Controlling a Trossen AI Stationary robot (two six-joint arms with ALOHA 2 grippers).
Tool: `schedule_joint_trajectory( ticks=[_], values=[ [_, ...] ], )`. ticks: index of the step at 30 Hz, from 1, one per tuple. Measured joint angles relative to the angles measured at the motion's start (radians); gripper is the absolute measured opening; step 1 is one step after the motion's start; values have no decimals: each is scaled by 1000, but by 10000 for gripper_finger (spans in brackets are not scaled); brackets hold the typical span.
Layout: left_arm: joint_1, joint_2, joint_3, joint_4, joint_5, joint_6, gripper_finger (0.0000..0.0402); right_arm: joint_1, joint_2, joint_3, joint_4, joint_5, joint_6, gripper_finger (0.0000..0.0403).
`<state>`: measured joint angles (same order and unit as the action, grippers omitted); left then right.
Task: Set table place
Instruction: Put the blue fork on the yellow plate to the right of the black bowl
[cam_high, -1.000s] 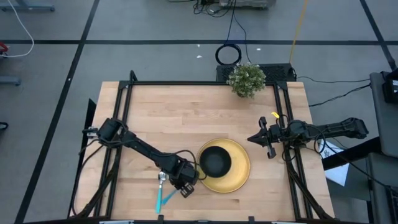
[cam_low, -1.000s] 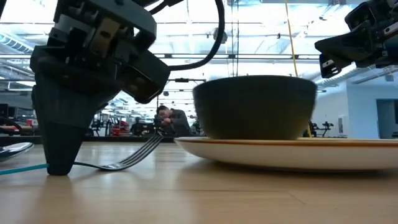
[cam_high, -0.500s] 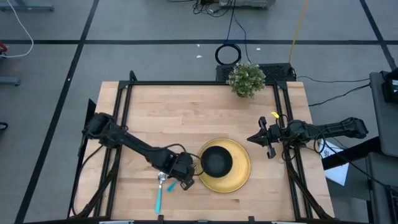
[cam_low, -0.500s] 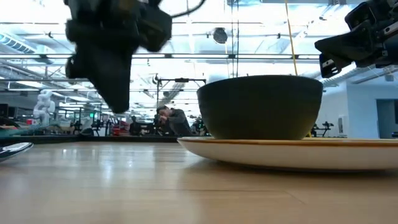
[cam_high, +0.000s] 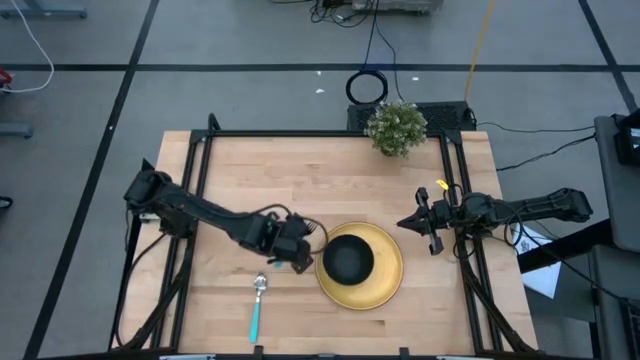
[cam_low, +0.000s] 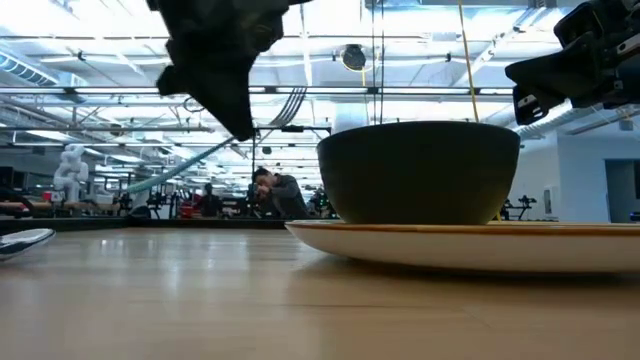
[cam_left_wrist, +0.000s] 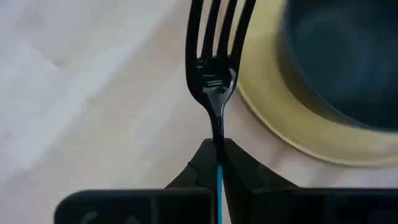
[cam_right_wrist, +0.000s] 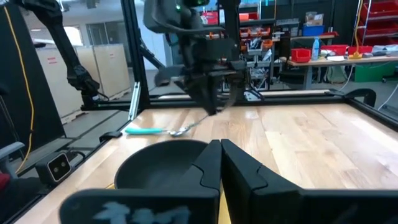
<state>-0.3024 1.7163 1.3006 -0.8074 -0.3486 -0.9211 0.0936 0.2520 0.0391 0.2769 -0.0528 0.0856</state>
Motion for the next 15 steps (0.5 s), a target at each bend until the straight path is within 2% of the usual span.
schedule_joint_trajectory(
  ticks=[3,9,15],
  values=[
    [37,-4,1,39,-84,75,5,0,0,0,-4,0,0,0],
    [57,-42,0,57,-328,132,5,0,1,0,-4,0,6,0],
    [-3,-225,-108,108,-457,140,5,0,2,0,-4,0,7,0]
  ],
)
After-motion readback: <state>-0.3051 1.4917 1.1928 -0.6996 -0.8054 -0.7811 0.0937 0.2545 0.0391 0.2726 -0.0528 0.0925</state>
